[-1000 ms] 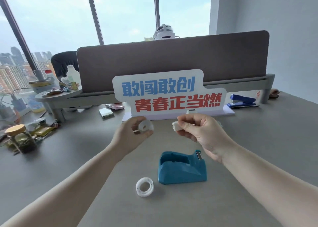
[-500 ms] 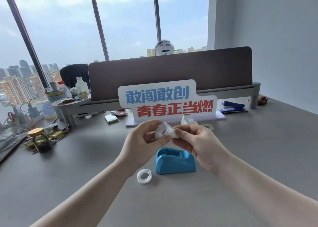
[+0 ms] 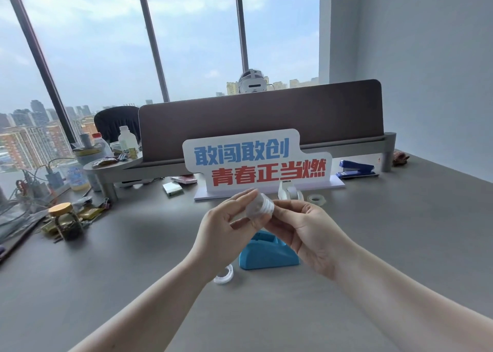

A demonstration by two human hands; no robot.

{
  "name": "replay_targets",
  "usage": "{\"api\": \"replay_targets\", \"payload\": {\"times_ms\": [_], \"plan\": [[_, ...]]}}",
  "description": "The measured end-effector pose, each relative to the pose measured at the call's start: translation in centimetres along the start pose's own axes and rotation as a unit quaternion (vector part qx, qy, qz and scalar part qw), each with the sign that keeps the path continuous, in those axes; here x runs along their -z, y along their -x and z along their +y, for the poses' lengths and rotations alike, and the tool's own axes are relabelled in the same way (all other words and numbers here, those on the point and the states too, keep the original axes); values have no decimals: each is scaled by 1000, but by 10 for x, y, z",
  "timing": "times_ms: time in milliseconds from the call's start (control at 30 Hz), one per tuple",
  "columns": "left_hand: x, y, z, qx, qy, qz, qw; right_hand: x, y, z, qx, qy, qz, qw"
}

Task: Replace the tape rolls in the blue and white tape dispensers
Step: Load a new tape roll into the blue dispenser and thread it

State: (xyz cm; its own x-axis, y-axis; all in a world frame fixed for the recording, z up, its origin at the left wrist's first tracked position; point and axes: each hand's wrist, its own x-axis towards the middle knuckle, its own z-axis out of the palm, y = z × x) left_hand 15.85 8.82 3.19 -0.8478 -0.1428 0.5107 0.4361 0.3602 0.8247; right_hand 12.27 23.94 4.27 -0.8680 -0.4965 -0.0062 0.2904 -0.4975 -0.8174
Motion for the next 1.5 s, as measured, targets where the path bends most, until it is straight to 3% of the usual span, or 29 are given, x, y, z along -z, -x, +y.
{"api": "replay_targets", "payload": {"times_ms": [200,333,567,767,967,1200,1333,1500], "plan": [[-2,1,4,-46,-37,7,998,-1,1,0,-4,4,-17,1000],[0,-1,-1,-13,-68,2,998,-3,2,0,-3,25,-17,1000],[-4,6,-2,26,-17,-15,999,-2,-2,7,12,71,51,996],[1,3,-6,47,-43,17,998,-3,-1,4,1,140,33,990],[5,3,1,113,58,17,992,4,-4,3,67,260,121,956],[4,1,-4,84,-85,25,993,-8,-3,3,187,435,112,874],[4,0,-4,62,-122,12,991,-13,-8,5,247,531,94,805],[5,0,-4,34,-190,7,981,-14,-9,8,281,568,112,766]]}}
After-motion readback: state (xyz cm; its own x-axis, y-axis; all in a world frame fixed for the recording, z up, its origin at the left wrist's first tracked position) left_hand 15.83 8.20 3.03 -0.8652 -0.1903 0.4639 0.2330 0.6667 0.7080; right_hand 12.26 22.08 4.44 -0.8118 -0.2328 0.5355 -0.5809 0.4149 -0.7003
